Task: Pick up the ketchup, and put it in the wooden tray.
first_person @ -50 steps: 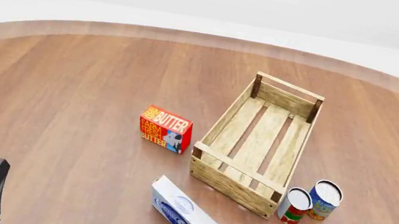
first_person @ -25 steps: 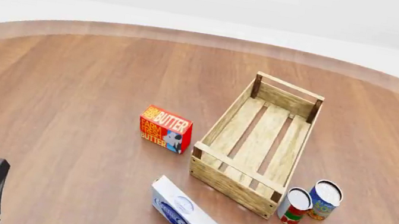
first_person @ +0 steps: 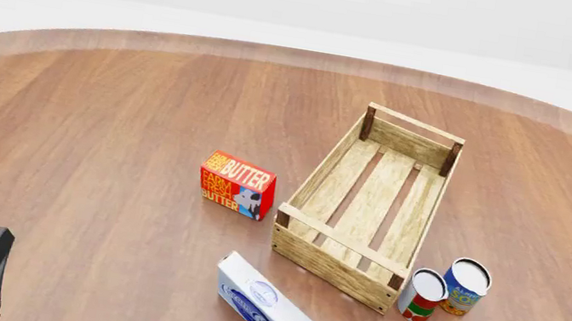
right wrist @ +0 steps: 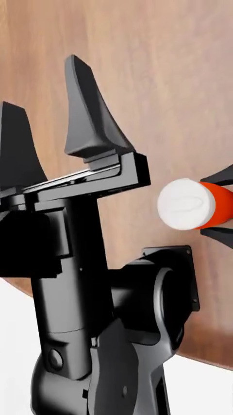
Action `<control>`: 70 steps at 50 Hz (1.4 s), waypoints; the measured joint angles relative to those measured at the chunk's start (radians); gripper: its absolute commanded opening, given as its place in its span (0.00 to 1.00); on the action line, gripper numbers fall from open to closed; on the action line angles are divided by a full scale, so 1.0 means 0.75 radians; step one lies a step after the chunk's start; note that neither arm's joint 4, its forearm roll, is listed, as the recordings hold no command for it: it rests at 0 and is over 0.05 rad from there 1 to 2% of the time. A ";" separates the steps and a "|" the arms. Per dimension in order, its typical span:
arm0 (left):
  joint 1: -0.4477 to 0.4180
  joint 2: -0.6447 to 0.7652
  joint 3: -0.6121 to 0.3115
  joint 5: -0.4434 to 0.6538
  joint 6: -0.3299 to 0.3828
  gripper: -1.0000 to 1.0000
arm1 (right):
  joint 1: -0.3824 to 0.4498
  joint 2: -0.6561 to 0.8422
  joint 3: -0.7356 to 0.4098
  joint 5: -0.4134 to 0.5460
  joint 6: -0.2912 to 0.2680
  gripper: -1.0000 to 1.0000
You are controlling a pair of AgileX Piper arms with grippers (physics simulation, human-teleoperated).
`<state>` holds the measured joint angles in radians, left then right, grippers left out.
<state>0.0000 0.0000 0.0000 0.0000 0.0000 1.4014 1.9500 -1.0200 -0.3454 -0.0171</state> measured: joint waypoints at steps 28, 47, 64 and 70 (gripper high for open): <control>0.000 0.000 0.000 0.000 0.000 1.00 | -0.157 -0.256 0.306 -0.049 0.012 0.00; 0.000 0.000 0.000 0.000 0.000 1.00 | -0.370 -0.444 0.185 0.227 -0.089 0.00; 0.000 0.000 0.000 0.000 0.000 1.00 | -0.565 -0.502 0.017 0.414 -0.146 0.00; 0.000 0.000 0.000 0.000 0.000 1.00 | -0.641 -0.522 -0.020 0.466 -0.160 0.00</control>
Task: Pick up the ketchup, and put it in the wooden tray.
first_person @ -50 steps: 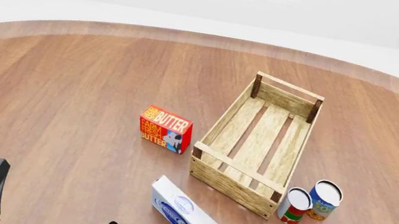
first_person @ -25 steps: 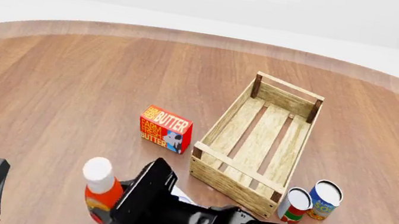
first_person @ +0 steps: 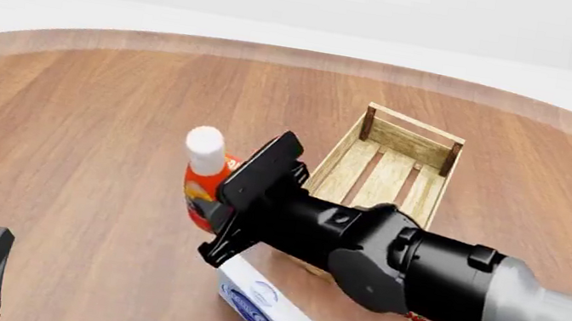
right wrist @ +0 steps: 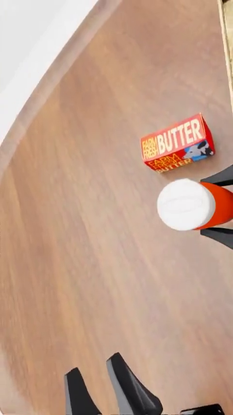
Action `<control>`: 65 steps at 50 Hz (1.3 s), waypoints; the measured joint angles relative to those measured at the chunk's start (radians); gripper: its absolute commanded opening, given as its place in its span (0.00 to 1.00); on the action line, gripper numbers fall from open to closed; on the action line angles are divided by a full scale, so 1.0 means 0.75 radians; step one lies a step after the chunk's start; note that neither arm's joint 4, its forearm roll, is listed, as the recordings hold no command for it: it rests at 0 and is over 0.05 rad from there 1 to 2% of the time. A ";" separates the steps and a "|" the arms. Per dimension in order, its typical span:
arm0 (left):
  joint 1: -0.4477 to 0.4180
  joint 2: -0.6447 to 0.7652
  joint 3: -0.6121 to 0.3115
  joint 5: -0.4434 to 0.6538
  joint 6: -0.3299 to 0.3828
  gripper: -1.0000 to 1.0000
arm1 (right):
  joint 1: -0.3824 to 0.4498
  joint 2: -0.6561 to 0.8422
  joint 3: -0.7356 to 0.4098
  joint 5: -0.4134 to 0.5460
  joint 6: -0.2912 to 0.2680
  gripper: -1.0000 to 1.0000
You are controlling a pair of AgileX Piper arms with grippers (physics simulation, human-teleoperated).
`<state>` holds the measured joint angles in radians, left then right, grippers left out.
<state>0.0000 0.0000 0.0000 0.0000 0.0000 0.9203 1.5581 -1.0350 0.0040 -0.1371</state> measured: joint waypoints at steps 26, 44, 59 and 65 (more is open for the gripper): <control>0.000 0.000 0.000 0.000 0.000 1.00 | -0.352 -0.077 -0.040 0.123 -0.056 0.00; 0.000 0.000 0.000 0.000 0.000 1.00 | -0.571 -0.067 -0.003 0.116 -0.055 0.00; 0.000 0.000 0.000 0.000 0.000 1.00 | -0.691 0.013 0.003 0.067 -0.053 0.00; 0.000 0.000 0.000 0.000 0.000 1.00 | -0.725 0.066 -0.014 0.049 -0.054 0.00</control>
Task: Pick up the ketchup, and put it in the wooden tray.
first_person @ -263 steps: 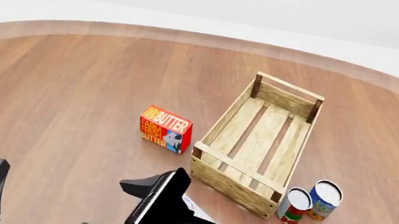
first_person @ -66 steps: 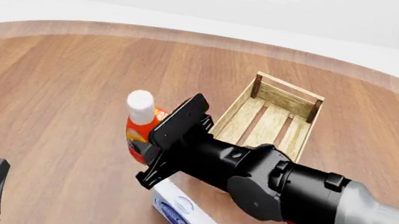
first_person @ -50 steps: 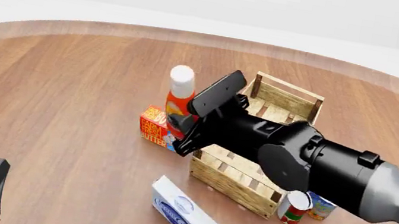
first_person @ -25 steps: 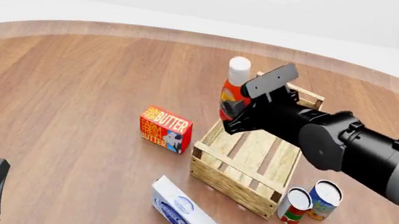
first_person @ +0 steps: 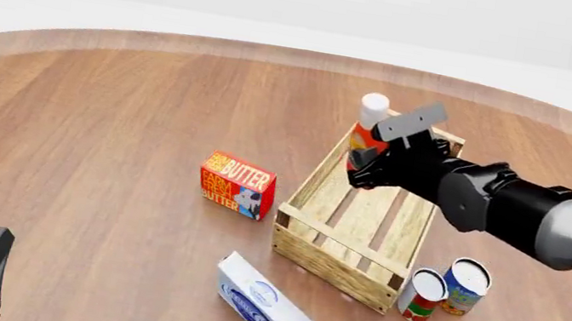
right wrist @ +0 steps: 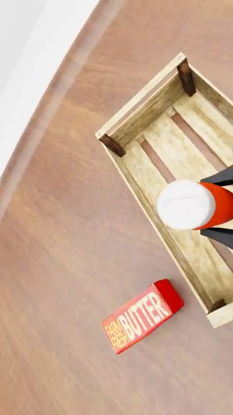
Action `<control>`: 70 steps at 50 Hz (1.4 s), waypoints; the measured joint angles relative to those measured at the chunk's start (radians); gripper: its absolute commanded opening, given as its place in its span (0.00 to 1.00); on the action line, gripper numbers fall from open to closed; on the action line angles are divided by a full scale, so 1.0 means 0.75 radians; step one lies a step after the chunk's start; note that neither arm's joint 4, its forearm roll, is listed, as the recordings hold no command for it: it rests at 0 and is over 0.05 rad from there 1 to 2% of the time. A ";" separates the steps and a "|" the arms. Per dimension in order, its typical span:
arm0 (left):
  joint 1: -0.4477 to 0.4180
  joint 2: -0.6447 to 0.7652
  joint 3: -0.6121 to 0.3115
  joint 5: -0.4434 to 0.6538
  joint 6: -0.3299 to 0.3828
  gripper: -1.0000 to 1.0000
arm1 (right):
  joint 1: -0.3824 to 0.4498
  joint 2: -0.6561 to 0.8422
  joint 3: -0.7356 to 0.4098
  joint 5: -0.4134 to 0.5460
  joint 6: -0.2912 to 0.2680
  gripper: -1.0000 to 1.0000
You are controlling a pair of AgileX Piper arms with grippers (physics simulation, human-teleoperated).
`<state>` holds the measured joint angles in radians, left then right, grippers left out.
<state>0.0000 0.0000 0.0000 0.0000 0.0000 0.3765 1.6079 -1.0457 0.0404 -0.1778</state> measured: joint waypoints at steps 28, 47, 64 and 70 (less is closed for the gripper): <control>0.000 0.000 0.000 0.000 0.000 1.00 | -0.126 0.217 -0.005 -0.132 0.028 0.00; 0.000 0.000 0.000 0.000 0.000 1.00 | -0.156 0.279 0.052 -0.226 0.054 0.00; 0.000 0.000 0.000 0.000 0.000 1.00 | -0.156 0.320 0.071 -0.283 0.082 0.00; 0.000 0.000 0.000 0.000 0.000 1.00 | -0.154 0.331 0.071 -0.298 0.090 0.00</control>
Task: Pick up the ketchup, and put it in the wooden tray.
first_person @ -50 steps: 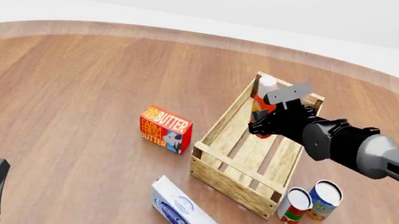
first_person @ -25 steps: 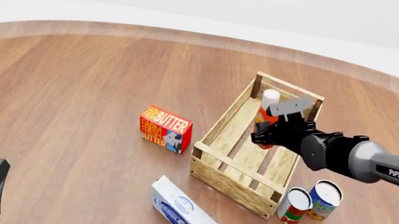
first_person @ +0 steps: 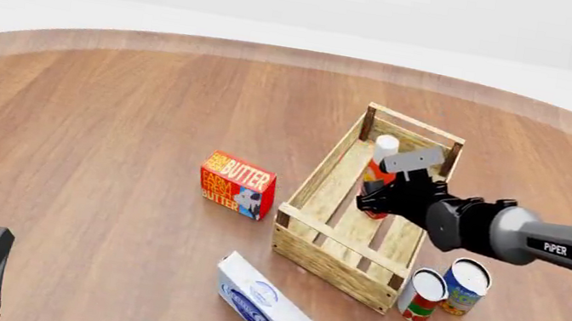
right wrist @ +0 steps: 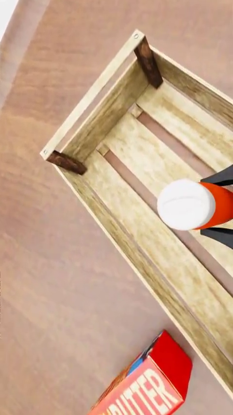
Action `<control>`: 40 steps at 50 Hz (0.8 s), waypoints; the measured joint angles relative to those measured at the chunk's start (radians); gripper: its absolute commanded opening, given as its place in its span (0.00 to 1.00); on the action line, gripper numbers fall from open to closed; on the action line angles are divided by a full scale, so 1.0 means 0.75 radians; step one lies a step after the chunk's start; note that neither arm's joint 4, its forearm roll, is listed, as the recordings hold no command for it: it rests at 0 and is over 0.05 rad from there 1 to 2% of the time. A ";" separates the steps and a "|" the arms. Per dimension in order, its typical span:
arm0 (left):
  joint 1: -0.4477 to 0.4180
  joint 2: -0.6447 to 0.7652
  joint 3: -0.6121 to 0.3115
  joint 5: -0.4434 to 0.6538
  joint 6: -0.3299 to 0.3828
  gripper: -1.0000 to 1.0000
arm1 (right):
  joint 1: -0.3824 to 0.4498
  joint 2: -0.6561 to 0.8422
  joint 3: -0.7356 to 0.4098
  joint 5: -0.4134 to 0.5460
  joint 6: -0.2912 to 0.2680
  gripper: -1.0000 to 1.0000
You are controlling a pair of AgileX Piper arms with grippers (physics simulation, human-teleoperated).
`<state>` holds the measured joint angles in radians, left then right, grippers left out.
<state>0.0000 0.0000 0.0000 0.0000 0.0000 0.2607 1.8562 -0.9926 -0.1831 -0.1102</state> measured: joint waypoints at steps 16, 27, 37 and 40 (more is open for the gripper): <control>0.000 0.000 0.000 0.000 0.000 1.00 | 0.007 0.027 0.003 -0.033 0.018 0.00; 0.000 0.000 0.000 0.000 0.000 1.00 | 0.012 0.043 0.010 -0.047 0.022 0.00; 0.000 0.000 0.000 0.000 0.000 1.00 | 0.013 0.047 0.013 -0.061 0.022 0.00; 0.000 0.000 0.000 0.000 0.000 1.00 | 0.013 0.049 0.014 -0.065 0.021 1.00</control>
<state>0.0000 0.0000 0.0000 0.0000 0.0000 0.2706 1.8926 -0.9824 -0.2320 -0.0941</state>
